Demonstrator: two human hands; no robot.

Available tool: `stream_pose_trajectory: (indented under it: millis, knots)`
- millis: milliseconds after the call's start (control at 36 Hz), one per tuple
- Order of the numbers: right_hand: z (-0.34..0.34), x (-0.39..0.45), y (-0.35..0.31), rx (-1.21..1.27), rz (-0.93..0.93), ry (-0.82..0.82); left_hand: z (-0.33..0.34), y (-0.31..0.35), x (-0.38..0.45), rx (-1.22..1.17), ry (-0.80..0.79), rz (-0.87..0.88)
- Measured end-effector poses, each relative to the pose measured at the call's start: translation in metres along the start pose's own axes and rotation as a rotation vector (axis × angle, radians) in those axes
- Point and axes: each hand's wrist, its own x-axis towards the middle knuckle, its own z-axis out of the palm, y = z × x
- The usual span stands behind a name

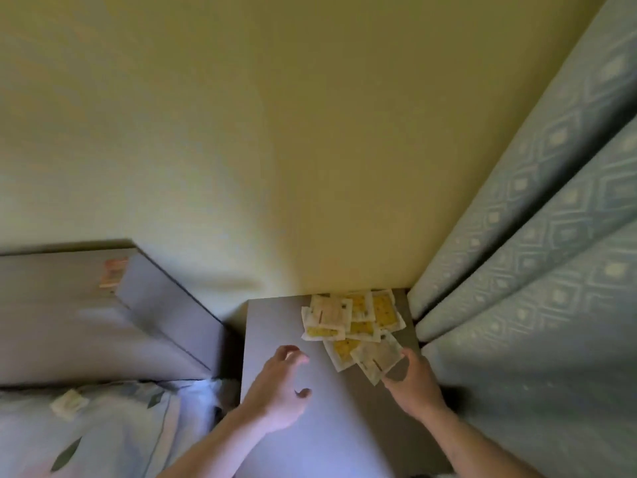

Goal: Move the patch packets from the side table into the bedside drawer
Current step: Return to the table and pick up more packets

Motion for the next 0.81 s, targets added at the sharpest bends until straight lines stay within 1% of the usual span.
stream_pose_trajectory:
  millis: [83,222,333,361,417,472,528,556,694,750,806]
  knots:
    - [0.016,0.046,0.012,-0.056,-0.007,0.019,0.011,-0.008,0.056,0.028,0.007,0.015]
    - [0.051,0.113,0.041,-0.112,0.033,0.105,0.027,-0.023,0.132,0.045,0.048,-0.006]
    - [0.071,0.132,0.05,-0.214,0.085,0.24,0.036,-0.032,0.175,0.095,0.075,-0.003]
    - [0.074,0.133,0.052,-0.211,0.115,0.241,0.038,-0.033,0.183,0.11,0.075,-0.002]
    - [0.079,0.134,0.061,-0.15,0.178,0.199,0.04,-0.034,0.197,0.134,0.067,0.003]
    - [0.08,0.13,0.066,-0.125,0.214,0.088,0.042,-0.034,0.206,0.189,0.047,0.021]
    - [0.078,0.123,0.071,-0.1,0.196,0.011,0.045,-0.034,0.21,0.269,0.026,0.061]
    - [0.074,0.12,0.074,-0.052,0.174,-0.001,0.047,-0.035,0.212,0.305,0.014,0.084]
    - [0.038,0.125,0.062,0.207,0.103,0.061,0.058,-0.046,0.216,0.413,-0.086,0.148]
    - [0.026,0.142,0.051,0.237,0.081,0.089,0.064,-0.054,0.213,0.447,-0.1,0.161]
    - [0.02,0.166,0.042,0.244,0.089,0.116,0.067,-0.062,0.207,0.419,-0.094,0.156]
